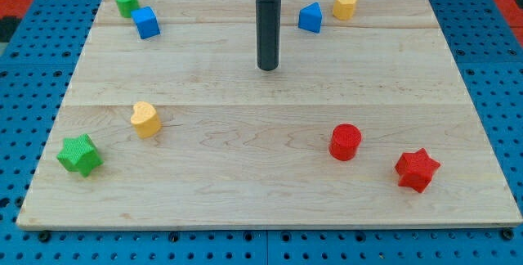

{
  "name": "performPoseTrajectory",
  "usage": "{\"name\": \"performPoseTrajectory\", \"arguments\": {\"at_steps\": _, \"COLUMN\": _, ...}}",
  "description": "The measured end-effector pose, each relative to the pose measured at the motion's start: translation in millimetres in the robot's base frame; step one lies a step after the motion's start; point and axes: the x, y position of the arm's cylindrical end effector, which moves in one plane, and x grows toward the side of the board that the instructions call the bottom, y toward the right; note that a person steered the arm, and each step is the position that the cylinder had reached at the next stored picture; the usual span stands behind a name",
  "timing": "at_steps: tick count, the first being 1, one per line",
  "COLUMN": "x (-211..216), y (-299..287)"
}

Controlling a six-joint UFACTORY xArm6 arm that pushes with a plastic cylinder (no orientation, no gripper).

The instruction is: Move your arm to the bottom of the yellow hexagon

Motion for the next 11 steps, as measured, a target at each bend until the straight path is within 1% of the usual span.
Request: {"name": "performPoseTrajectory", "arguments": {"at_steps": 11, "x": -5.3, "y": 9.8}}
